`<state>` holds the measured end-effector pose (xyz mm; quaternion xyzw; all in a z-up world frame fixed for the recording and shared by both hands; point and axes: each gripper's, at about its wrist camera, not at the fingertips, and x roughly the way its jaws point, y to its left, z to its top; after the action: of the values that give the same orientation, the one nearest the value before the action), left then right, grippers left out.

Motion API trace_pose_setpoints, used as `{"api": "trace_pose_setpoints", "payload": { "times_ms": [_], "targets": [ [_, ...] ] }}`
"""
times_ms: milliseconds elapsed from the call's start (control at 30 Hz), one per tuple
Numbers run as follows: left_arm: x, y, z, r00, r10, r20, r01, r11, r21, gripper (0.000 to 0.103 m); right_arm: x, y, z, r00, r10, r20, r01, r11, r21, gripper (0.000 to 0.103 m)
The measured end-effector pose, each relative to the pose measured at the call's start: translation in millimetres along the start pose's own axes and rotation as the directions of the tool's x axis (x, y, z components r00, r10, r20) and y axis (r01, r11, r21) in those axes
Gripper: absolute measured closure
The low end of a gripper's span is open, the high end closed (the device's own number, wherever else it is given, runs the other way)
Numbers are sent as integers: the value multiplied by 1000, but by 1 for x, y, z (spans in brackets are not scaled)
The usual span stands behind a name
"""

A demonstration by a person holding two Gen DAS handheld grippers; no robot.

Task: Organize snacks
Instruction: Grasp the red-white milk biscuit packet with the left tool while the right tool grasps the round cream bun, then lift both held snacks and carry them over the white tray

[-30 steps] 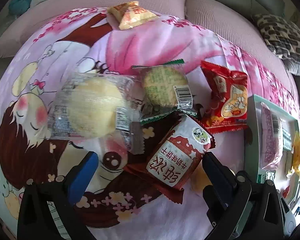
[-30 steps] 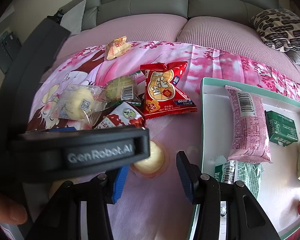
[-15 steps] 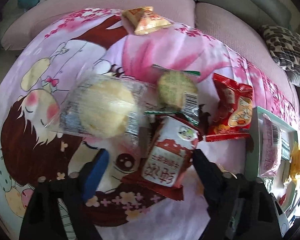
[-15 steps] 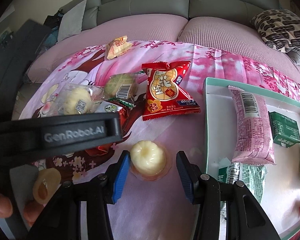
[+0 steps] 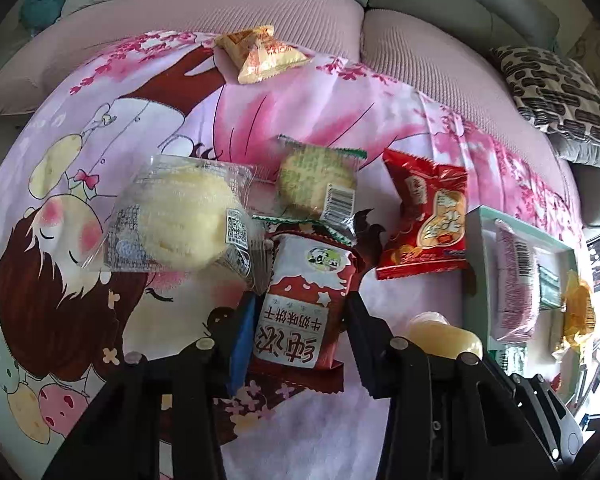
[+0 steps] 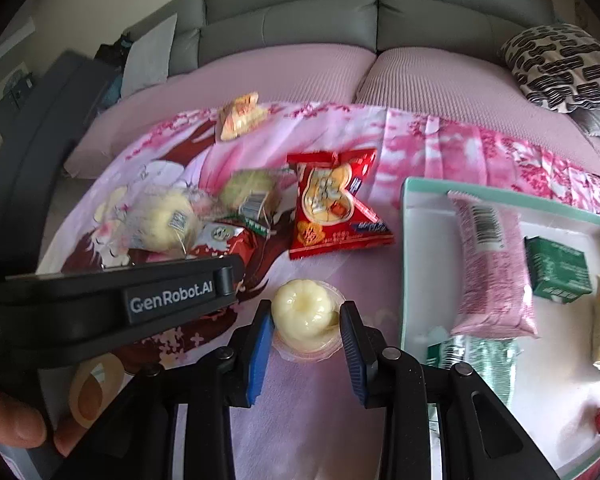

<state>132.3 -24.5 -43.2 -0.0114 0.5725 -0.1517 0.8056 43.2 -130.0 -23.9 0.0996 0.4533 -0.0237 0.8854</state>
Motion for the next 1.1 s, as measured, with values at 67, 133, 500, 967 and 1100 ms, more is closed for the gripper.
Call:
{"api": "trace_pose_setpoints", "payload": {
  "times_ms": [67, 133, 500, 967, 1100],
  "targets": [
    [-7, -2, 1, 1000, -12, 16, 11, 1000, 4, 62, -6, -2, 2, 1000, -1, 16, 1, 1000, 5, 67],
    [-16, -5, 2, 999, -22, 37, 22, 1000, 10, 62, -15, -4, 4, 999, -2, 37, 2, 1000, 12, 67],
    [-62, -12, 2, 988, -33, 151, 28, 999, 38, 62, -50, -15, 10, 992, -11, 122, 6, 999, 45, 67],
    [-97, -52, -7, 969, -96, 229, 64, 988, 142, 63, -98, -88, 8, 967, -151, 204, 104, 970, 221, 67],
    [-101, -74, -13, 965, -126, 229, 79, 976, 202, 63, -119, -124, -1, 949, -234, 213, 161, 936, 312, 67]
  ]
}}
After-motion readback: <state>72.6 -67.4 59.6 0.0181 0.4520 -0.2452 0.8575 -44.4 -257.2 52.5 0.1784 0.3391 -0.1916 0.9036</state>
